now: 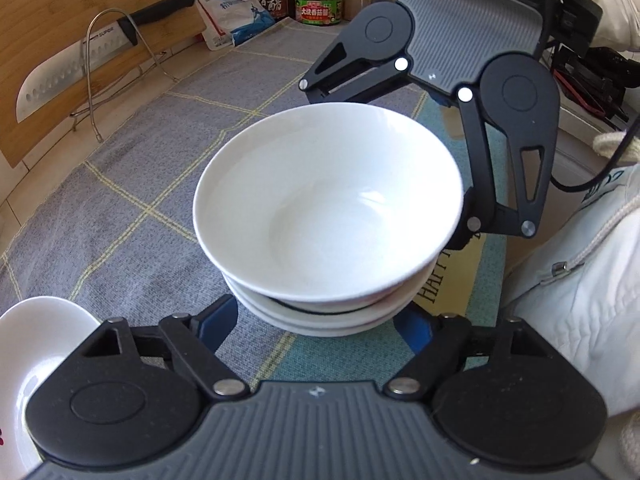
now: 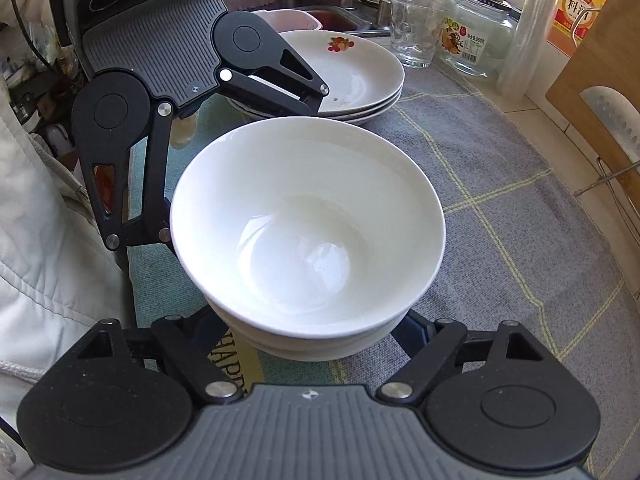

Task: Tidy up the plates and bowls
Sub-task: 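Lift the bowl stack with both grippers and lower it onto the plate stack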

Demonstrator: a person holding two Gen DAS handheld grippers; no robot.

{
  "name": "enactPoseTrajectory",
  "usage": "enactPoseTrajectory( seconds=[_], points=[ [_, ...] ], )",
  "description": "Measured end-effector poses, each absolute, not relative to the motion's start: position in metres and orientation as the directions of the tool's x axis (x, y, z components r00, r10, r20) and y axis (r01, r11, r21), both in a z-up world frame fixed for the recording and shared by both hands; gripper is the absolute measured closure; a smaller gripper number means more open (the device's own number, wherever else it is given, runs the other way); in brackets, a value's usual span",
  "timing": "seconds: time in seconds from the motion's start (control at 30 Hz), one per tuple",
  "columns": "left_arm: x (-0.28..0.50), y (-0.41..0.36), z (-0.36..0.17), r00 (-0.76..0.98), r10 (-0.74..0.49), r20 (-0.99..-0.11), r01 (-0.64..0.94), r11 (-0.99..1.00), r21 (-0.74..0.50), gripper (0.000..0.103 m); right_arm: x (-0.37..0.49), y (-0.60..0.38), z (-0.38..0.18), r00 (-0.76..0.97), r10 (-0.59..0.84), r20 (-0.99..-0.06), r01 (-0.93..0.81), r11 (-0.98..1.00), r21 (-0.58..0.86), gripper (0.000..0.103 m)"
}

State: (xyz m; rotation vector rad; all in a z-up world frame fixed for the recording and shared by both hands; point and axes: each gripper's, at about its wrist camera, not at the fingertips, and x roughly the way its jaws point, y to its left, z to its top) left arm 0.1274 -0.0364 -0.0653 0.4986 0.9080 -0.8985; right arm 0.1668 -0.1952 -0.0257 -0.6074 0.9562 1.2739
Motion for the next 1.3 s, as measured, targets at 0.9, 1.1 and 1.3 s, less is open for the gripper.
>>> enactPoseTrajectory(
  seconds=[0.9,1.1,1.3],
  points=[
    [0.13,-0.022,-0.047,0.314,-0.498,-0.808,0.836,0.549,-0.013,0.02,0.166,-0.19,-0.004,0.027,0.53,-0.848,-0.97,0.219,0.107,0.014],
    [0.125,0.006,-0.026,0.387,-0.475,-0.79,0.793,0.609,0.022,0.02,0.175,-0.166,0.015,0.014,0.564,-0.826,-0.986,0.147,0.084,0.014],
    [0.123,0.045,-0.014,0.465,-0.408,-0.786,0.719,0.692,0.067,0.02,0.187,-0.122,0.023,-0.003,0.592,-0.806,-0.998,0.048,0.038,0.014]
  ],
)
